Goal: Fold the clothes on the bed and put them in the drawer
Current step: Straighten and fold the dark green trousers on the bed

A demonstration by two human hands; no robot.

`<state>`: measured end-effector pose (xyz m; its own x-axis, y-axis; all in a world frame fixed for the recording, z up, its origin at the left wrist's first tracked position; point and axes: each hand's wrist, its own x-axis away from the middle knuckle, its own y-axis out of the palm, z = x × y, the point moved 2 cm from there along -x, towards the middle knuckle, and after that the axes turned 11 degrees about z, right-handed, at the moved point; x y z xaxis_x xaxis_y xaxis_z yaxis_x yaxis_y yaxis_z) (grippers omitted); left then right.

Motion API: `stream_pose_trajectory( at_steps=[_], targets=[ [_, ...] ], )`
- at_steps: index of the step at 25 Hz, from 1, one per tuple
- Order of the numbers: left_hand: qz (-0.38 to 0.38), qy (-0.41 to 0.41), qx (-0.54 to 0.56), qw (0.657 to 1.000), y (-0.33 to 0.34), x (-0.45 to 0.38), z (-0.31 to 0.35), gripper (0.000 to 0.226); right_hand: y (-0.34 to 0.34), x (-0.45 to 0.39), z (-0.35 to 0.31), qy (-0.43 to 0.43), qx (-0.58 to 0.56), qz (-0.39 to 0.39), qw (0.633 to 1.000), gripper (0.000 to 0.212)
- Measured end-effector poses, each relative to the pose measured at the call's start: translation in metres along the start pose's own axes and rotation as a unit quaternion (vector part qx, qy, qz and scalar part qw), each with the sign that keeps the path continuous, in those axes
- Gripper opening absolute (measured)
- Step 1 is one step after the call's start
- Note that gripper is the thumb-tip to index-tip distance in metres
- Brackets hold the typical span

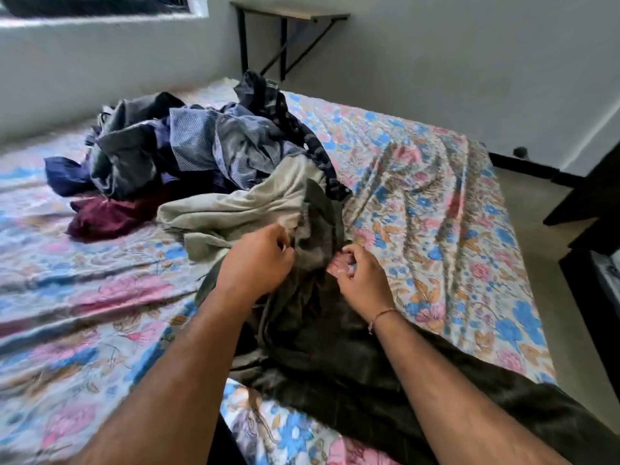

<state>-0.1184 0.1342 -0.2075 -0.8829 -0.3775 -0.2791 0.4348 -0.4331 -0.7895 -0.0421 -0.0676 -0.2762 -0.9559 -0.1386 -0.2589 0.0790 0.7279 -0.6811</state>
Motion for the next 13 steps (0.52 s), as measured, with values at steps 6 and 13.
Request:
stream_pose_trajectory(
  at_steps=[6, 13],
  targets=[
    [-0.048, -0.027, -0.073, 0.996, 0.013, 0.001, -0.016, 0.037, 0.023, -0.026, -0.036, -0.265, 0.179, 0.045, 0.946, 0.078],
    [0.156, 0.023, 0.180, 0.971, -0.001, -0.005, -0.004, 0.007, 0.014, -0.063, -0.078, -0.270, 0.264, -0.173, 0.910, 0.048]
  ],
)
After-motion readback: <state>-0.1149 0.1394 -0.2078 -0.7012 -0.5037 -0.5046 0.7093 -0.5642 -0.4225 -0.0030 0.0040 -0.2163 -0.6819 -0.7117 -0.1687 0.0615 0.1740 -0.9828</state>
